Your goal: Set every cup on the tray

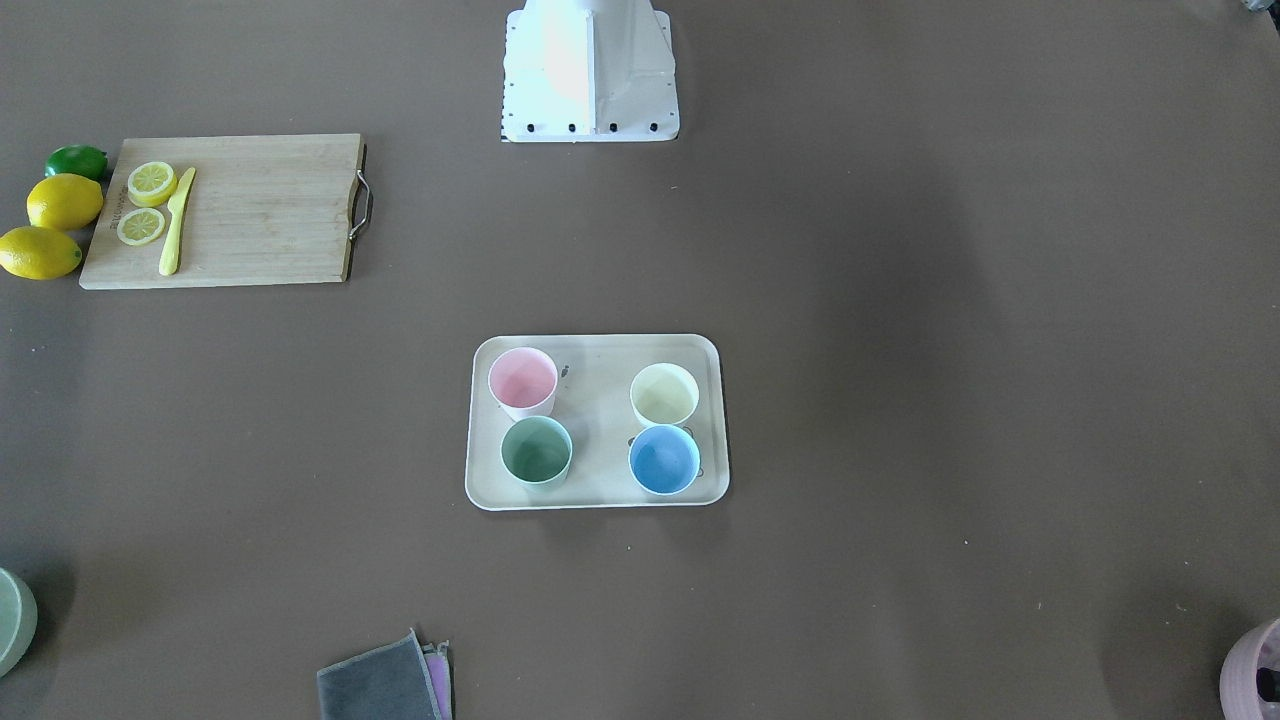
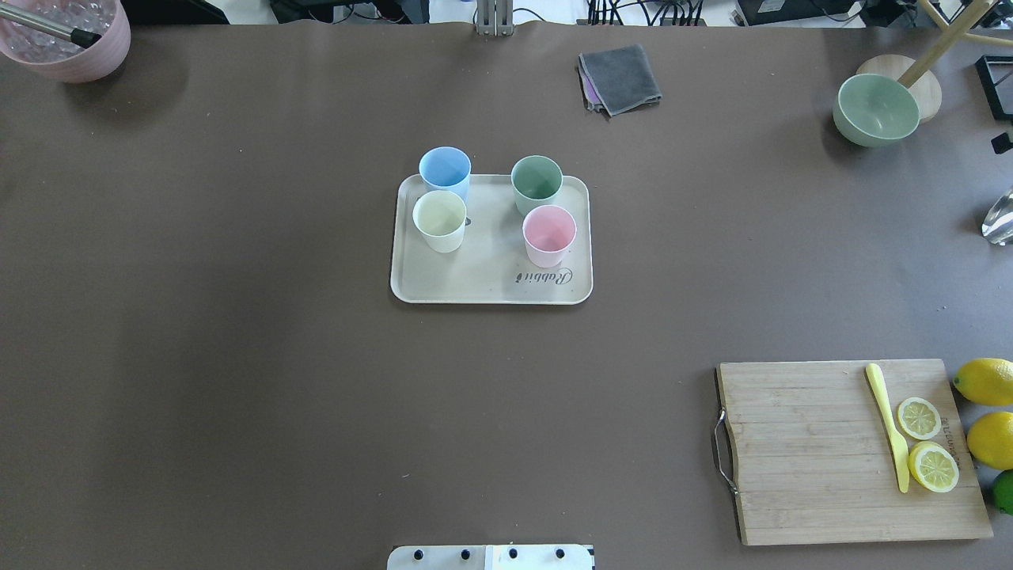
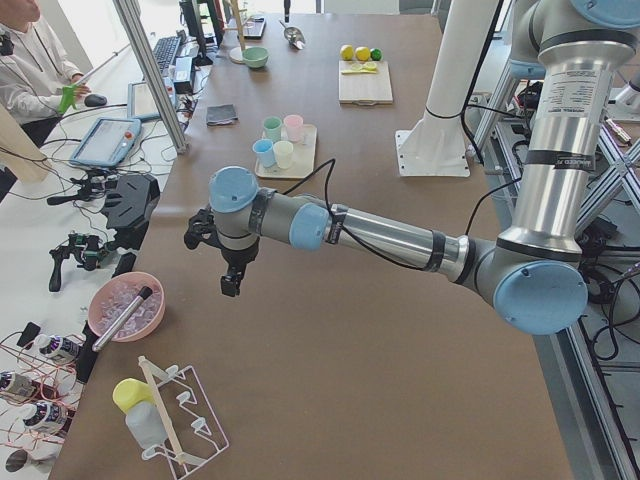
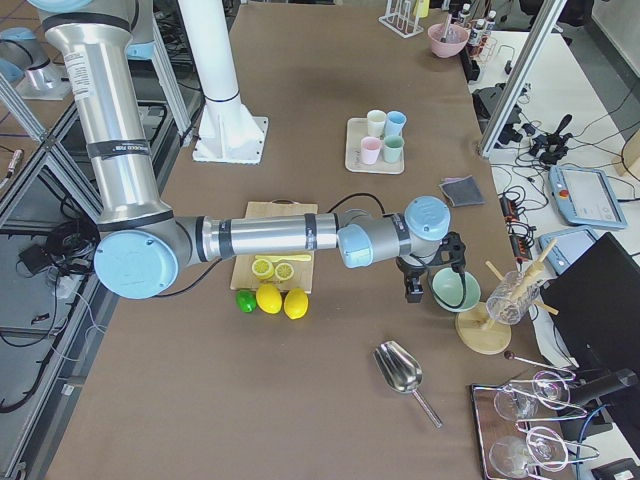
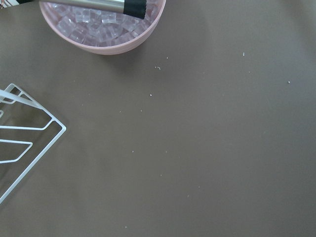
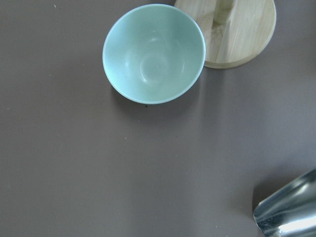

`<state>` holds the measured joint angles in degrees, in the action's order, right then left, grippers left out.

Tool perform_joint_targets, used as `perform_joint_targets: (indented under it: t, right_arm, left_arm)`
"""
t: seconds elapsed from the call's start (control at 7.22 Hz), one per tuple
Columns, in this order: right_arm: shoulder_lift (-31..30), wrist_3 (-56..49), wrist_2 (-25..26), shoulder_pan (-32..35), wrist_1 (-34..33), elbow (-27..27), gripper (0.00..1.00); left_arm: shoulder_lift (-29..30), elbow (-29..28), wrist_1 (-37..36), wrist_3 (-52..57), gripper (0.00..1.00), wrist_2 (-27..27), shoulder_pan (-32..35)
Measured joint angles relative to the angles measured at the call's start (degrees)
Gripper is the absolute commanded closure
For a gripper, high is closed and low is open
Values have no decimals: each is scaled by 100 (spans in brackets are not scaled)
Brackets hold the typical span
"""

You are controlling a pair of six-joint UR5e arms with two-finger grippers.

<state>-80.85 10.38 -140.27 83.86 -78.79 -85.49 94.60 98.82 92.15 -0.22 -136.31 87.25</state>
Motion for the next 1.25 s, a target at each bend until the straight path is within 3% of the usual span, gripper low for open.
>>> perform_joint_targets:
  t: [0.42, 1.25]
  right_arm:
    - [-298, -168, 0, 146, -6, -264, 0]
    - [-587, -587, 57, 495, -25, -260, 0]
  left_arm:
    - [-274, 52, 18, -42, 3, -47, -15]
    - [-388, 14, 48, 0, 3, -48, -50]
